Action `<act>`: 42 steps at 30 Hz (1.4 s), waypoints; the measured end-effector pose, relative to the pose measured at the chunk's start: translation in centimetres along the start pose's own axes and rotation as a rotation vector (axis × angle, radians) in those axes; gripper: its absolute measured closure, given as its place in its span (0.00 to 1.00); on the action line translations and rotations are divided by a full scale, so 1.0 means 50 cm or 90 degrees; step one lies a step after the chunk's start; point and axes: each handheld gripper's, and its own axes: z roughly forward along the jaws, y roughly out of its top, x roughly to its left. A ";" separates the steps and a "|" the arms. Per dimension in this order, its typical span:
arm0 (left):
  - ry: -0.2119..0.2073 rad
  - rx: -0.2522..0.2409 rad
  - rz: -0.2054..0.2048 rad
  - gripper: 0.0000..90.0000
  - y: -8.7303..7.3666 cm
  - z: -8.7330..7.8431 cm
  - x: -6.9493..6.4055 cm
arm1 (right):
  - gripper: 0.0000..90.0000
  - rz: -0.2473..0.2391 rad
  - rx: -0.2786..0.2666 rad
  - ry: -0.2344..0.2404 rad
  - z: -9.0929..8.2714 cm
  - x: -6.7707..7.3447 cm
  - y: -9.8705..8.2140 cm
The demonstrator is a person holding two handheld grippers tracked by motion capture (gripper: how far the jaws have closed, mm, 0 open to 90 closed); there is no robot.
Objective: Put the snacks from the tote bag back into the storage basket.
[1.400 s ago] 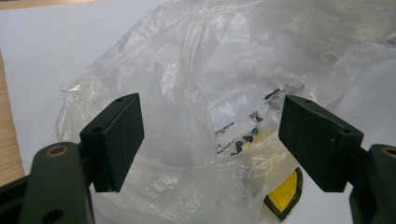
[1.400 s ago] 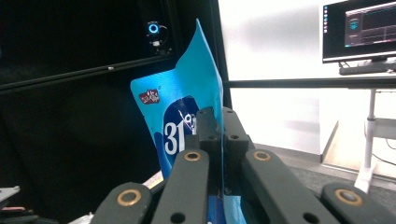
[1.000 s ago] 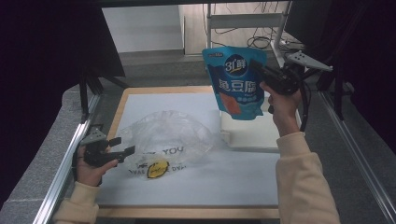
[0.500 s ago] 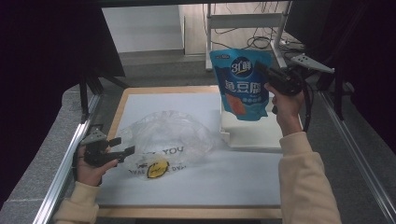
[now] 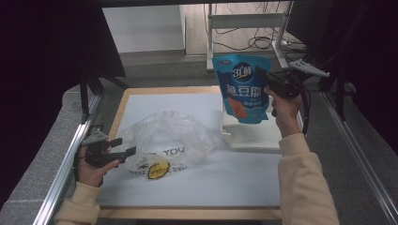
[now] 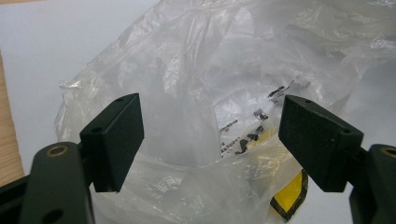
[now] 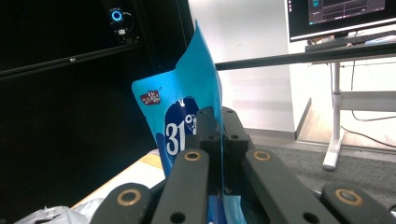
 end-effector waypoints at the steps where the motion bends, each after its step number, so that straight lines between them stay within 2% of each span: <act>1: 0.000 0.000 0.000 0.25 0.000 0.000 0.000 | 0.99 0.002 0.001 0.000 0.001 -0.001 -0.002; 26: 0.005 0.000 0.000 0.25 0.000 -0.001 0.006 | 0.99 0.010 0.022 0.001 0.039 -0.029 -0.043; 42: 0.012 0.004 -0.006 0.25 -0.002 0.000 0.017 | 0.99 0.026 0.029 -0.001 0.066 -0.073 -0.085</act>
